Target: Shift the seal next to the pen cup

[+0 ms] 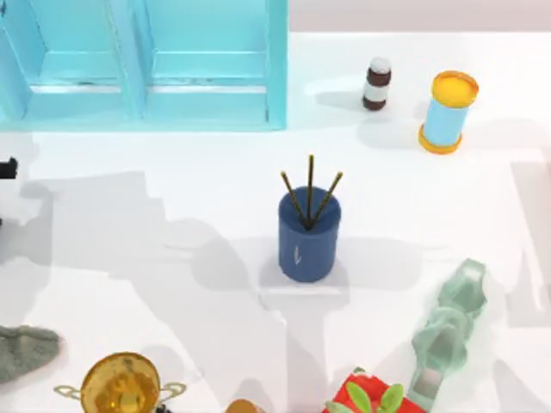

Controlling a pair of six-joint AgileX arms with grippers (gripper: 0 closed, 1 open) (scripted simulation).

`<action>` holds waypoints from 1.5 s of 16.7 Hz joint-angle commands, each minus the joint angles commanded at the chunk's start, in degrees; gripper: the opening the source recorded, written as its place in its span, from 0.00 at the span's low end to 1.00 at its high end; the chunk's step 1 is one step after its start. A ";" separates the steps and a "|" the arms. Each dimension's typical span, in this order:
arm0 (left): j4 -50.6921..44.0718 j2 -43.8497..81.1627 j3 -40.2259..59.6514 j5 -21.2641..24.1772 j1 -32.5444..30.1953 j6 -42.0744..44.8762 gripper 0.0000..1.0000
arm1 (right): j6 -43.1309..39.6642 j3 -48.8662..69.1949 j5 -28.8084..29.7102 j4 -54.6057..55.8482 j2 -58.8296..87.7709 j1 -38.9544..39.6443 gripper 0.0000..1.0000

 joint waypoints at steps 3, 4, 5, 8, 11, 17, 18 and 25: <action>-2.27 -0.01 2.23 -0.04 -1.69 -1.97 0.00 | 0.00 0.00 0.00 0.00 0.00 0.00 1.00; -4.25 -0.15 4.18 -0.06 -3.13 -3.54 0.00 | 0.00 0.00 0.00 0.00 0.00 0.00 1.00; -6.84 -0.39 6.65 -0.09 -4.92 -5.41 0.00 | 0.00 0.00 0.00 0.00 0.00 0.00 1.00; -17.80 -1.44 15.23 -0.11 -11.47 -11.83 0.00 | 0.00 0.00 0.00 0.00 0.00 0.00 1.00; -26.73 -2.85 22.79 -0.05 -17.88 -17.98 0.00 | 0.00 0.00 0.00 0.00 0.00 0.00 1.00; -30.21 -4.04 26.19 -0.04 -21.08 -21.13 0.00 | 0.00 0.00 0.00 0.00 0.00 0.00 1.00; -30.06 -3.84 26.05 0.01 -20.84 -20.99 0.00 | 0.00 0.00 0.00 0.00 0.00 0.00 1.00; -27.53 -5.16 24.38 -1.62 -33.07 -33.42 0.00 | 0.00 0.00 0.00 0.00 0.00 0.00 1.00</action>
